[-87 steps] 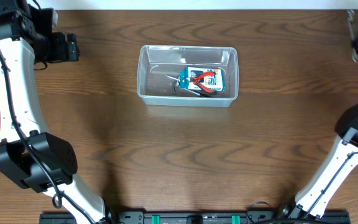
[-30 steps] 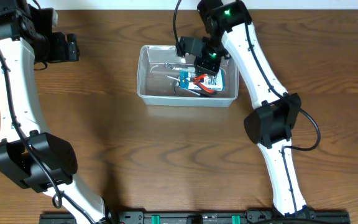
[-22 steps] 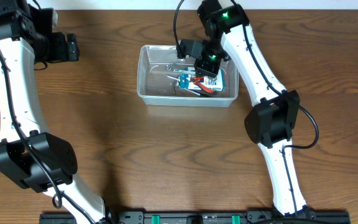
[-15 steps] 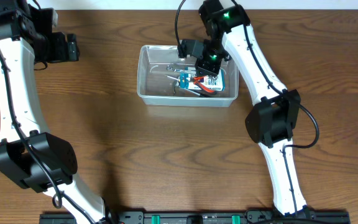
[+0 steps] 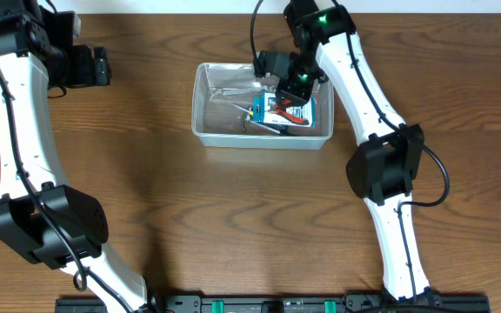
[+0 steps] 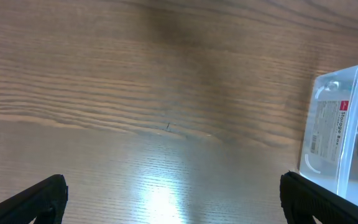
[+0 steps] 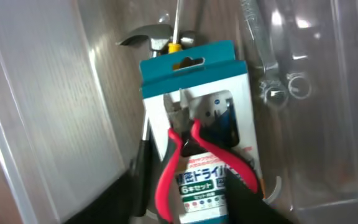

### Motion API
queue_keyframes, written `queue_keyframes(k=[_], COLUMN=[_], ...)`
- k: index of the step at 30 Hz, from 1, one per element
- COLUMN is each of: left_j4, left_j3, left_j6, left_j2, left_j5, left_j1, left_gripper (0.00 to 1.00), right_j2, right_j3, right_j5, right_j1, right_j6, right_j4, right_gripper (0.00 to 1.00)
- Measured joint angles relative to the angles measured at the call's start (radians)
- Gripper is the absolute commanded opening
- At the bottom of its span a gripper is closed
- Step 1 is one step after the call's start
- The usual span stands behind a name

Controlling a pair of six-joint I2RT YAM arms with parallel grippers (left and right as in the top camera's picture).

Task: Pack container

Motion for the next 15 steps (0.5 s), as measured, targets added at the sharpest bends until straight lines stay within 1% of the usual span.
queue_keyframes(k=[1, 2, 3, 7, 11, 15], left_j4=[0.000, 0.000, 0.000, 0.000, 0.000, 0.000], left_j3=[0.000, 0.000, 0.000, 0.000, 0.000, 0.000], left_j6=[0.000, 0.000, 0.000, 0.000, 0.000, 0.000], left_j2=[0.000, 0.000, 0.000, 0.000, 0.000, 0.000], left_j5=[0.000, 0.000, 0.000, 0.000, 0.000, 0.000], left_j1=[0.000, 0.000, 0.000, 0.000, 0.000, 0.000], left_gripper=[0.98, 0.98, 0.98, 0.98, 0.98, 0.98], right_j2=[0.000, 0.000, 0.000, 0.000, -0.015, -0.094], right_j3=[0.000, 0.000, 0.000, 0.018, 0.071, 0.124], right_j5=[0.000, 0.000, 0.000, -0.008, -0.016, 0.013], right_j1=[0.000, -0.001, -0.001, -0.001, -0.001, -0.008], right_j6=[0.005, 0.018, 0.037, 0.093, 0.174, 0.280], right_j4=[0.006, 0.012, 0.012, 0.009, 0.008, 0.008], right_gripper=[0.79, 0.91, 0.99, 0.99, 0.99, 0.99])
